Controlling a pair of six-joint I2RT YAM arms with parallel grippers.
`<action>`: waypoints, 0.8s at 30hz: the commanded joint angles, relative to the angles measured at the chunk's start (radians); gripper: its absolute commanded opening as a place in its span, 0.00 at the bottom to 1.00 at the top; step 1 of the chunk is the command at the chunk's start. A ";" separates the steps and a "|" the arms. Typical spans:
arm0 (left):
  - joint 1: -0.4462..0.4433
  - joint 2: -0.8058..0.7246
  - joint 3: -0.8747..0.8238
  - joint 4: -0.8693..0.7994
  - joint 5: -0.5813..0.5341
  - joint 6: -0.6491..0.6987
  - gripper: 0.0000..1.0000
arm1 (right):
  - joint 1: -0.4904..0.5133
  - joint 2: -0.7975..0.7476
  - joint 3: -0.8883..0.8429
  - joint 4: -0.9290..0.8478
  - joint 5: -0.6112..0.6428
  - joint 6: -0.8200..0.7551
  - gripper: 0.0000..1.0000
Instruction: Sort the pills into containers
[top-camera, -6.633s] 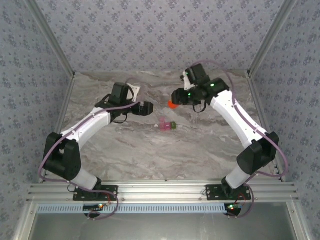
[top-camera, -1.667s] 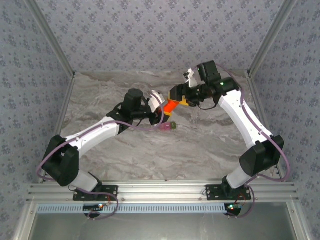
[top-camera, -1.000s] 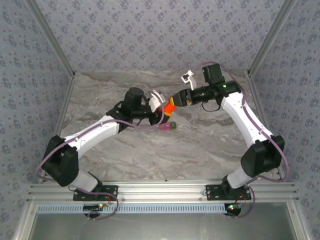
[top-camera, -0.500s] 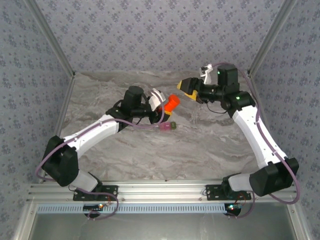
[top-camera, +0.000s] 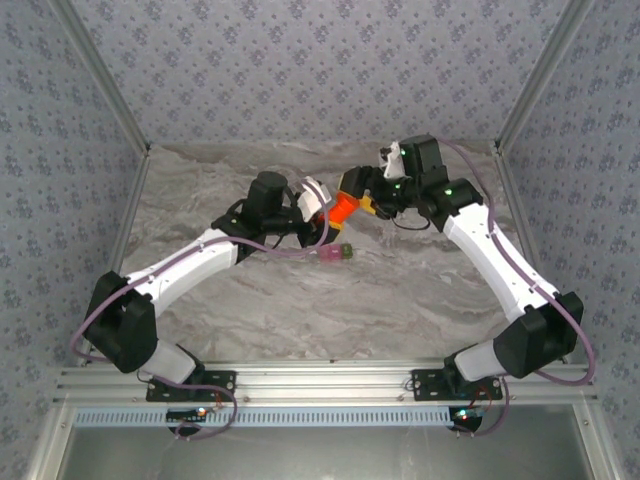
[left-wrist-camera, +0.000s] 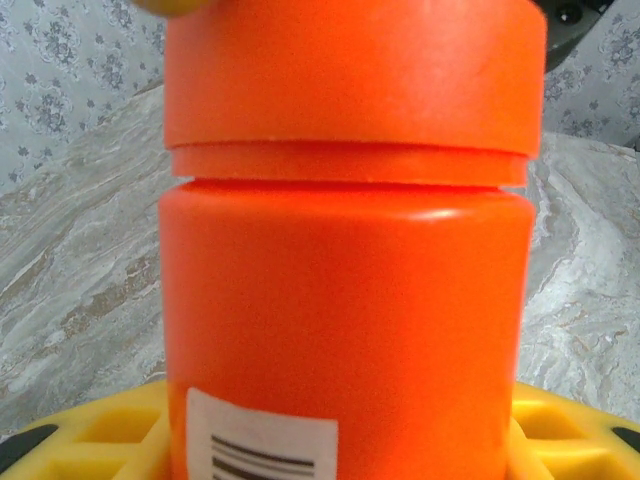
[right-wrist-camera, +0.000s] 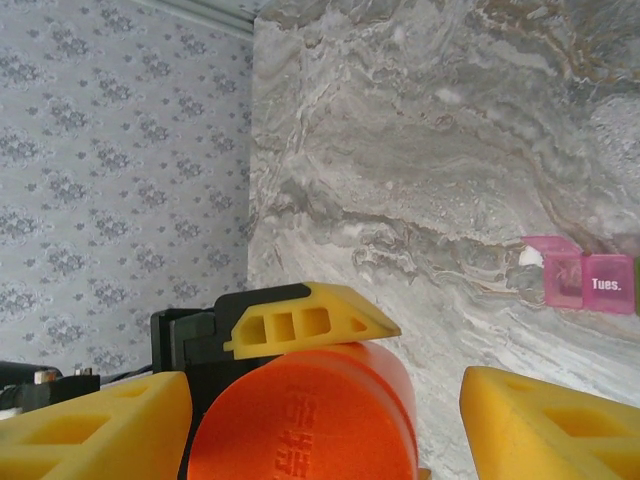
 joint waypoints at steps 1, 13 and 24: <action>0.004 -0.009 0.048 0.018 0.015 0.006 0.00 | 0.011 -0.003 0.019 -0.009 0.006 0.010 0.72; 0.005 -0.001 0.053 0.022 0.016 0.008 0.00 | 0.013 -0.004 -0.014 0.011 -0.070 -0.030 0.45; 0.005 -0.014 0.047 0.006 0.034 0.004 0.00 | -0.112 0.149 0.080 0.018 -0.364 -0.682 0.51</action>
